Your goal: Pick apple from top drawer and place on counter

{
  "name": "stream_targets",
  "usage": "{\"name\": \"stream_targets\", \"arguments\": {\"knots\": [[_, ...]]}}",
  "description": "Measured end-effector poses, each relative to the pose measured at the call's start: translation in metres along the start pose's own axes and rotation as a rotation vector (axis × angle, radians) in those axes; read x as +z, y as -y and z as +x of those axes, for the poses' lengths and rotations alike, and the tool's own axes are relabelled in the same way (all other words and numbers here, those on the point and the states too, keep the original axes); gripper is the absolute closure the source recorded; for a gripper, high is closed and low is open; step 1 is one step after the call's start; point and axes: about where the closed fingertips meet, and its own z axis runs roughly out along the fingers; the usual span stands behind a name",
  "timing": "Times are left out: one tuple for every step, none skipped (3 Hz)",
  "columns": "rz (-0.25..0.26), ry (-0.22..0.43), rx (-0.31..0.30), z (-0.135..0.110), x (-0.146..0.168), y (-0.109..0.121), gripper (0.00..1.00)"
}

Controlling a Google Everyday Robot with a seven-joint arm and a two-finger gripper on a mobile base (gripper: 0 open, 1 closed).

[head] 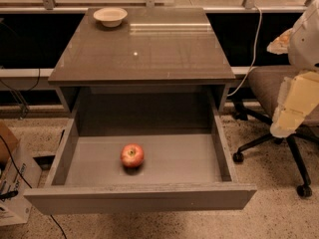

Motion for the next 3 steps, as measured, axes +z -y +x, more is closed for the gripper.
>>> {"name": "stream_targets", "arguments": {"knots": [[0.0,0.0,0.0,0.0,0.0,0.0,0.0],[-0.011,0.061,-0.02,-0.018,0.015,0.004,0.0],[-0.049,0.187,-0.014,-0.039,0.048,0.008,0.0]]}}
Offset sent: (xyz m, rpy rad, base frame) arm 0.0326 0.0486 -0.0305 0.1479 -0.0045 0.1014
